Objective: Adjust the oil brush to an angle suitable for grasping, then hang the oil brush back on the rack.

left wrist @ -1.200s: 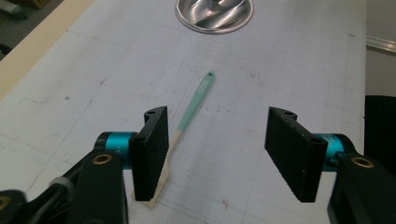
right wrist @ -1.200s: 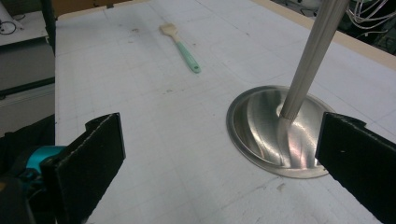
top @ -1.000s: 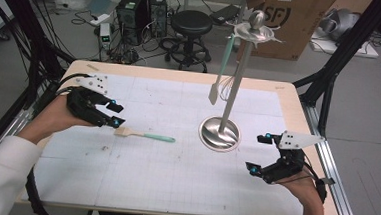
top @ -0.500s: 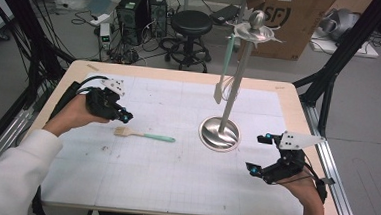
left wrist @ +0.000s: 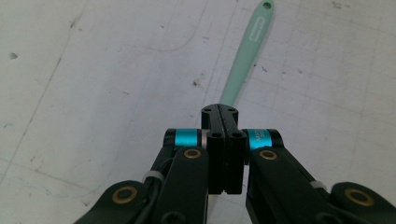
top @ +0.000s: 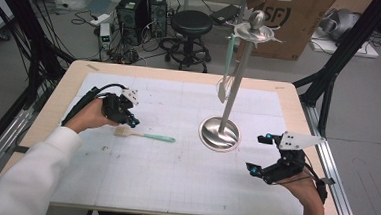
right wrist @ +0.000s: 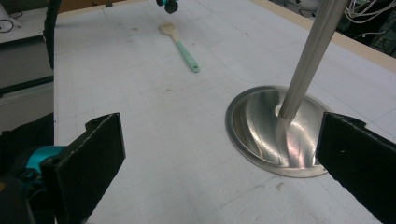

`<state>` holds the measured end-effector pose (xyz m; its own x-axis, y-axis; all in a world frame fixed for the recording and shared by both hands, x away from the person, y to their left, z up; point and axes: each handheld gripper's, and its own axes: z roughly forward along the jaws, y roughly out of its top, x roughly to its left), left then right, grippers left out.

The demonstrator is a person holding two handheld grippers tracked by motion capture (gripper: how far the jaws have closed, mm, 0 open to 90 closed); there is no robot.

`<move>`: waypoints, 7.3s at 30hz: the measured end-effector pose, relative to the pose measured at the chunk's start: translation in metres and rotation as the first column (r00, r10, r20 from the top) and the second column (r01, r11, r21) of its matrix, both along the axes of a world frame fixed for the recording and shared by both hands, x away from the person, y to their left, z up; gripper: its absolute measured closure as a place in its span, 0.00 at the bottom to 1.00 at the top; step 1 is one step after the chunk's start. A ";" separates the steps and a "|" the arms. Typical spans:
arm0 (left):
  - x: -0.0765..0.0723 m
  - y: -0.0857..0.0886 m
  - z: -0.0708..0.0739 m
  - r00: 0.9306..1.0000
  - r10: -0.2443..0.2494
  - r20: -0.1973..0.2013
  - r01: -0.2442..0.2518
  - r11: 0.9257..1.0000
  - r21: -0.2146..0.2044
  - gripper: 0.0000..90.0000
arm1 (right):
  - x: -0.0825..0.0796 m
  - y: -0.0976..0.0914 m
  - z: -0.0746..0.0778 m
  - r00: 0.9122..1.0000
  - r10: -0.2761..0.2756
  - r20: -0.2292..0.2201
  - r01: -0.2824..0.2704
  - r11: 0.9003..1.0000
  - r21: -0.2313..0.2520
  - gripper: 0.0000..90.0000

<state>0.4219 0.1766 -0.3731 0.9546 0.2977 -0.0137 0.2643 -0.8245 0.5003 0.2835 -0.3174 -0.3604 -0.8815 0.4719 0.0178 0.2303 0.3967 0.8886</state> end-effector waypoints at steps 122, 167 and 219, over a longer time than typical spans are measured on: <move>-0.067 0.060 -0.031 0.995 -0.026 -0.097 0.046 0.975 0.216 1.00 | -0.001 -0.002 -0.005 0.999 -0.025 -0.023 0.024 0.999 -0.046 0.01; -0.085 0.078 0.051 0.990 0.111 0.085 -0.102 0.989 -0.107 0.13 | -0.001 -0.005 -0.003 0.999 -0.035 -0.021 0.034 0.998 -0.047 0.01; -0.070 0.046 0.023 0.988 0.156 0.020 -0.154 0.987 -0.052 0.05 | 0.001 -0.003 -0.002 0.999 -0.027 -0.022 0.026 0.999 -0.048 0.01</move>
<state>0.3517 0.2225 -0.3496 0.8972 0.4415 -0.0105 0.3745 -0.7480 0.5480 0.2846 -0.3200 -0.3628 -0.8681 0.4962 0.0150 0.2615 0.4315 0.8634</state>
